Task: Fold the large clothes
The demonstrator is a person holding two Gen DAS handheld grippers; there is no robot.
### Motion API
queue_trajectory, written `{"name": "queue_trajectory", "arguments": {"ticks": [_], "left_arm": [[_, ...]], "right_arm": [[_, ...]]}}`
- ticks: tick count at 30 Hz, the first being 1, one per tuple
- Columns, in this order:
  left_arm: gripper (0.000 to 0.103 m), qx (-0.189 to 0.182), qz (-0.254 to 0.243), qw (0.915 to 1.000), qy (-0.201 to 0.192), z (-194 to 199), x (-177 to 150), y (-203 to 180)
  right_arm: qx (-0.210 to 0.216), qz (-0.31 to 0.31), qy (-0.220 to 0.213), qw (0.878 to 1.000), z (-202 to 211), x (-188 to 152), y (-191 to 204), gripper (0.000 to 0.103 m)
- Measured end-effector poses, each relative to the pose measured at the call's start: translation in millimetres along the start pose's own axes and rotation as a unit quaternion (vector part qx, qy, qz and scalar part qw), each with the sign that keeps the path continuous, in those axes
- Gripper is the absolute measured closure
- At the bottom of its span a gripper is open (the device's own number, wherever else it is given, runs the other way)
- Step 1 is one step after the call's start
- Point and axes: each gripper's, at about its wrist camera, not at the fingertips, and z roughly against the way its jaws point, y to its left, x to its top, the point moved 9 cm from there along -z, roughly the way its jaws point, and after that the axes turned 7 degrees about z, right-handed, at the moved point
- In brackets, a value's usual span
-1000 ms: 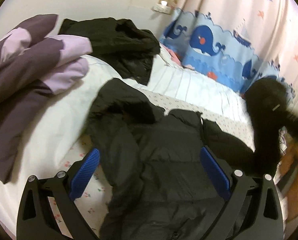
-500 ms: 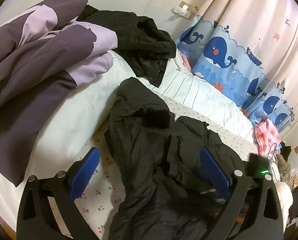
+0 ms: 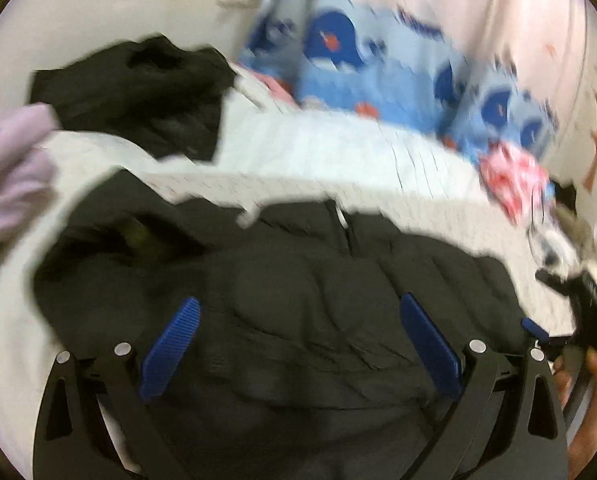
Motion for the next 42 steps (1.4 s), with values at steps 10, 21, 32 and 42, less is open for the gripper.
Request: {"name": "queue_trajectory", "arguments": {"ticks": [10,21,32,42], "left_arm": [[0.007,0.090,-0.057,0.9932,0.048,-45.0,-25.8,13.3],[0.007,0.249,-0.190,0.9352,0.166,-129.6,104.8,69.4],[0.079,0.341,-0.126,0.9093,0.203,-184.2,90.0,163.6],[0.097,0.054,0.034,0.9919,0.110,-75.6,117.8,140.5]], "right_arm": [[0.063,-0.039,-0.004,0.997,-8.7,-2.7,44.8,0.007],[0.122,-0.037,0.039,0.991,-20.1,-19.5,88.3,0.007],[0.142,-0.041,0.046,0.988,-14.2,-25.1,87.1,0.007],[0.152,0.033,0.099,0.983,-33.8,-62.3,129.5,0.007]]}}
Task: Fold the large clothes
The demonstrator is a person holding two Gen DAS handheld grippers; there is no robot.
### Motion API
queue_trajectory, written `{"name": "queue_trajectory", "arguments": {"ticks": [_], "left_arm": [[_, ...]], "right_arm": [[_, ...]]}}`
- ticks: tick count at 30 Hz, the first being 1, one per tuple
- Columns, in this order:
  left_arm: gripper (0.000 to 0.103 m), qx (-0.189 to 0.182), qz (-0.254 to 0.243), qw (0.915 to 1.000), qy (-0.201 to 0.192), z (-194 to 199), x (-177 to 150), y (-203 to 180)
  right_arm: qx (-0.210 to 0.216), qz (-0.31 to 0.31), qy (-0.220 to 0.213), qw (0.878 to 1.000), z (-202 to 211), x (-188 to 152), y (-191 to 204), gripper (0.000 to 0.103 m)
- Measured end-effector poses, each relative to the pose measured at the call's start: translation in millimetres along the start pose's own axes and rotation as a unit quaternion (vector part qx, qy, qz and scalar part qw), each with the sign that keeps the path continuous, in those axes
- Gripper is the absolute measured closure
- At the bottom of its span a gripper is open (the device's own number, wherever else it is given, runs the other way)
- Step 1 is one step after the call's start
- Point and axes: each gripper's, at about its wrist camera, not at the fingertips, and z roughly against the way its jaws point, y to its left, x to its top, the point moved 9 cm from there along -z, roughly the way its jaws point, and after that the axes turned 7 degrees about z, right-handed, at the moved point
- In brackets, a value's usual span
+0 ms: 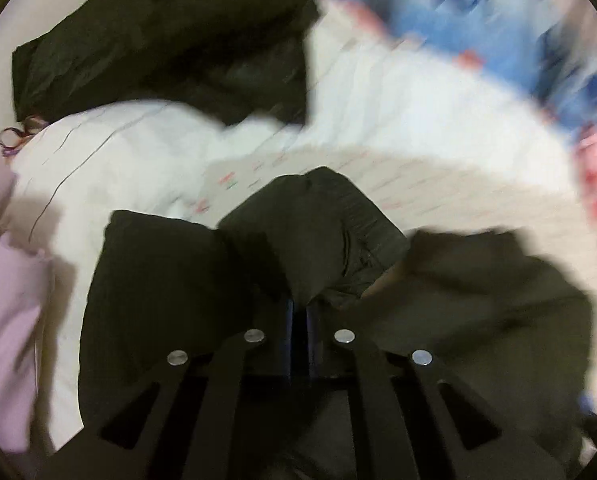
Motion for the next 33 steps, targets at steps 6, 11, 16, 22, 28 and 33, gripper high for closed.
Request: {"name": "queue_trajectory", "arguments": {"ticks": [6,11,16,22,28,33], "left_arm": [[0.097,-0.176,-0.046,0.9807,-0.071,90.2,-52.7,-70.6],[0.097,-0.219,-0.120,0.9666,-0.060,79.9,-140.7,-130.8],[0.097,-0.246,-0.163,0.9539,-0.057,77.9,-197.9,-166.8],[0.089,-0.216,-0.190,0.9552,-0.072,87.6,-192.1,-159.2],[0.028,-0.289,-0.129,0.9400,-0.127,148.1,-158.5,-112.1],[0.016,-0.253,-0.057,0.9466,-0.191,172.2,-125.0,-52.1]], "right_arm": [[0.169,-0.018,0.104,0.980,-39.7,-51.3,55.9,0.007],[0.228,-0.034,0.124,0.965,-48.7,-68.2,74.8,0.007],[0.203,-0.045,0.123,0.970,-58.3,-70.1,57.8,0.006],[0.149,-0.002,0.116,0.982,-69.6,-74.4,40.5,0.088],[0.076,0.078,0.102,0.989,-75.2,-74.3,34.0,0.093],[-0.016,0.241,0.063,0.968,-54.9,-67.3,69.1,0.093]]}}
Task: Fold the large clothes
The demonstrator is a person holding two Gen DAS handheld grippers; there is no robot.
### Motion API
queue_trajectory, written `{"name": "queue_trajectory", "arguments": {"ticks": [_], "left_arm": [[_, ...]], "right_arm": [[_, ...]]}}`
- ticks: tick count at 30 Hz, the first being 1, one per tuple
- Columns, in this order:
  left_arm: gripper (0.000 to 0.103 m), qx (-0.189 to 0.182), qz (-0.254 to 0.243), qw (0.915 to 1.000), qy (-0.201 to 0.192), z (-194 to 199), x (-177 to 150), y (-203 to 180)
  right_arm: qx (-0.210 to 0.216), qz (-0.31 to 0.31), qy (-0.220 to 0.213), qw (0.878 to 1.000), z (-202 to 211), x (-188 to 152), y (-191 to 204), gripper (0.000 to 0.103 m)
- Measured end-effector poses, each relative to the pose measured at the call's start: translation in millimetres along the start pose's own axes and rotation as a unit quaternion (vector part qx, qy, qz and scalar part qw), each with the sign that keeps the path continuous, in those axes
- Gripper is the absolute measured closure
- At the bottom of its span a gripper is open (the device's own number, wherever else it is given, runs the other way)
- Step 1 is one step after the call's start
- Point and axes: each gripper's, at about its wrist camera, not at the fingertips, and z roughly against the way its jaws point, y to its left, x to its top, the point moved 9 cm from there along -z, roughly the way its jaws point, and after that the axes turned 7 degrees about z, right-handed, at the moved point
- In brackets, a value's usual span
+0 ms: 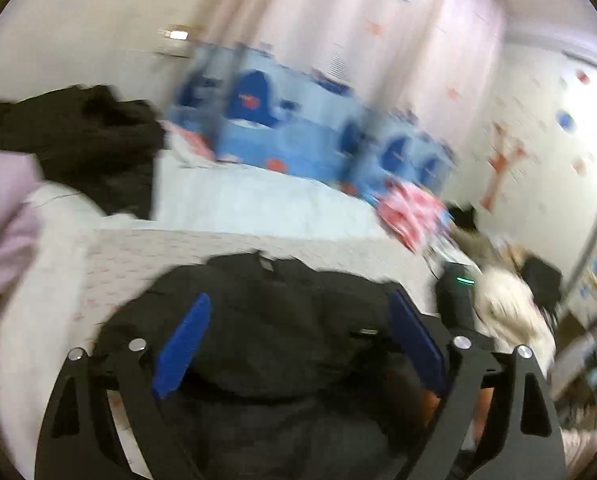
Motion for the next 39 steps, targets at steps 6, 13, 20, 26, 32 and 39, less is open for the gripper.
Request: {"name": "queue_trajectory", "arguments": {"ticks": [6,13,20,26,32,39], "left_arm": [[0.015,0.063,0.093,0.9935,-0.016,0.2,12.8,56.6],[0.015,0.069,0.127,0.9887,0.038,-44.8,-15.1,52.0],[0.011,0.164,0.074,0.9704,0.161,-109.3,-83.1,55.4],[0.009,0.223,0.066,0.9427,0.239,-141.6,-128.5,81.9],[0.009,0.220,0.062,0.9536,0.196,-128.5,-109.1,71.7],[0.007,0.237,0.052,0.9434,0.226,-148.1,-121.6,82.2]], "right_arm": [[-0.083,0.130,-0.053,0.987,72.0,78.0,28.6,0.093],[-0.186,0.128,-0.021,0.974,134.5,138.4,-54.8,0.093],[-0.217,0.022,0.129,0.967,82.6,45.7,-213.7,0.093],[-0.134,-0.093,0.128,0.978,68.7,-14.3,-271.6,0.081],[-0.264,-0.025,0.034,0.964,139.6,22.0,-257.1,0.048],[-0.317,0.075,0.152,0.933,63.1,-12.5,-257.3,0.032]]}}
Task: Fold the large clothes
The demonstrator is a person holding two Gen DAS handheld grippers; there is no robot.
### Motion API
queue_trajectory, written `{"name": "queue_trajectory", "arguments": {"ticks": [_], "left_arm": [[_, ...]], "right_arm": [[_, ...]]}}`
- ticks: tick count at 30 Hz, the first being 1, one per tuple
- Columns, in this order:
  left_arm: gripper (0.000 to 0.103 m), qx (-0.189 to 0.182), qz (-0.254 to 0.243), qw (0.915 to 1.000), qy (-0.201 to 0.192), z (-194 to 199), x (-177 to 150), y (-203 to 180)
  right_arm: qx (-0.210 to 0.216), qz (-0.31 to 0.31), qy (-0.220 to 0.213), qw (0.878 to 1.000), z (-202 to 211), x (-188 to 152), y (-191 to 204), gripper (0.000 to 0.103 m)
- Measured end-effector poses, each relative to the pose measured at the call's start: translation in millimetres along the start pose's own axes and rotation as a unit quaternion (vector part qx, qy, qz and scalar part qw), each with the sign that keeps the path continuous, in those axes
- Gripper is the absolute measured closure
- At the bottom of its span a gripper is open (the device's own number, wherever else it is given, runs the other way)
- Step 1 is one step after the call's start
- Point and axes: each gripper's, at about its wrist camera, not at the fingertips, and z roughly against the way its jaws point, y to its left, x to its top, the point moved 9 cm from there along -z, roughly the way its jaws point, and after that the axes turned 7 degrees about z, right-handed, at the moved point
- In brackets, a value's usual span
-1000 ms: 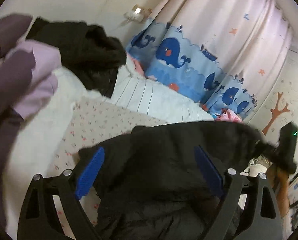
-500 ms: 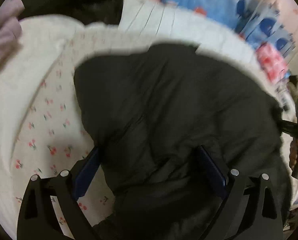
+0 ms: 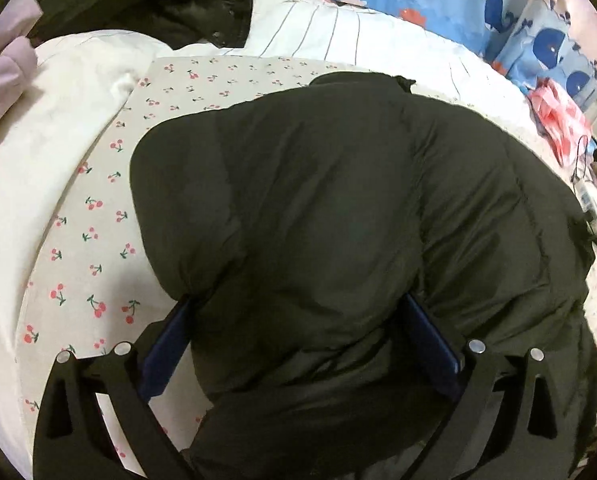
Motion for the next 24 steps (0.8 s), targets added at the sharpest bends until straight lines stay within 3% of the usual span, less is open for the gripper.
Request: {"name": "queue_trajectory", "arguments": {"ticks": [3,6,8,11,15,19,21,24], "left_arm": [[0.007,-0.030,-0.007,0.9994,-0.018,27.6,0.5,5.3],[0.007,-0.050,0.014,0.9968,-0.060,70.7,-4.1,32.4],[0.007,-0.068,0.057,0.9942,-0.061,92.2,-23.3,63.1],[0.007,-0.095,0.119,0.9878,-0.036,100.4,-68.9,96.4],[0.007,-0.123,0.169,0.9771,0.037,93.6,-149.1,113.8],[0.007,-0.158,0.141,0.9758,0.054,112.2,-203.7,90.8],[0.007,-0.189,0.147,0.9678,0.078,118.8,-234.4,81.4],[0.007,-0.216,0.162,0.9558,0.117,117.1,-273.1,71.8]], "right_arm": [[0.032,-0.065,0.007,0.997,-9.5,-9.6,-20.0,0.026],[0.068,-0.082,-0.026,0.994,30.5,-22.1,-33.9,0.026],[0.103,-0.076,-0.039,0.991,60.9,-48.4,-45.2,0.022],[0.184,-0.104,-0.014,0.977,90.7,-113.5,-55.1,0.013],[0.240,-0.130,0.024,0.962,111.8,-197.2,-47.9,0.012],[0.316,-0.139,0.012,0.938,139.5,-246.6,-16.9,0.010],[0.361,-0.139,0.008,0.922,156.6,-268.6,-1.9,0.007],[0.390,-0.124,0.009,0.912,175.7,-293.9,11.4,0.007]]}}
